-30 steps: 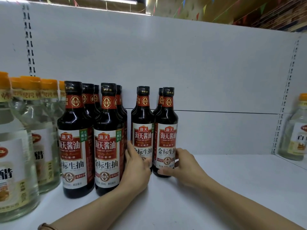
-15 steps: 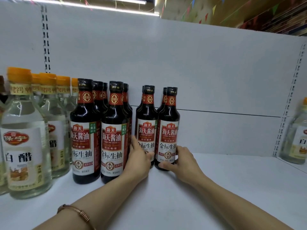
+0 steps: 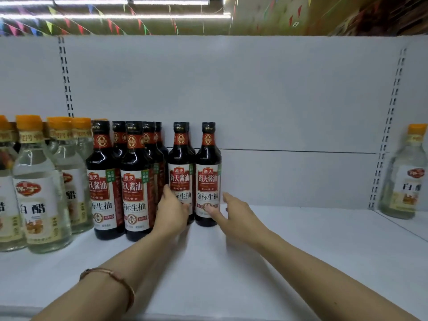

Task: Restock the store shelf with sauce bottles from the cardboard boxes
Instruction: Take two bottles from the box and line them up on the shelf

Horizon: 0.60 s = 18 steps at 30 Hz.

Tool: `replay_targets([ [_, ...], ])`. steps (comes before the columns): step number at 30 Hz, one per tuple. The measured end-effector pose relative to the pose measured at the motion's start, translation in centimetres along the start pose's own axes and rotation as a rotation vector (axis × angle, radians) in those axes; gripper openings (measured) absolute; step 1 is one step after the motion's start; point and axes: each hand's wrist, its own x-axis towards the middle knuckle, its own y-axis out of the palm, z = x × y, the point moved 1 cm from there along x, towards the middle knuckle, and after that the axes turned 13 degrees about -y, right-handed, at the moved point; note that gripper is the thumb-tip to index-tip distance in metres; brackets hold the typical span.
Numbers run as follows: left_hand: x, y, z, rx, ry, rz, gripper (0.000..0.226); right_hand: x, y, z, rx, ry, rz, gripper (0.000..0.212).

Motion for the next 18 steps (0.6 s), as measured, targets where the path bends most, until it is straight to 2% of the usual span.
replay_targets([
  [4,-1.7,-1.2,-0.9,0.079,-0.115,-0.002,0.044,-1.7,-1.0,1.3,-0.053,-0.109,-0.040,0.044],
  [7,-5.5,-3.3,-1.3,0.042,-0.076,0.071,0.024,-2.9,-1.4,3.2,0.036,-0.225,-0.035,0.045],
  [11,-12.6,-8.1,-0.2,0.094,0.001,0.105,0.023,-3.9,-1.2,6.5,0.189,-0.408,-0.044,0.038],
  [18,-20.7,-19.4,4.7,0.135,-0.133,-0.181,0.012,-4.9,4.1,15.5,0.444,-0.578,0.192,0.036],
])
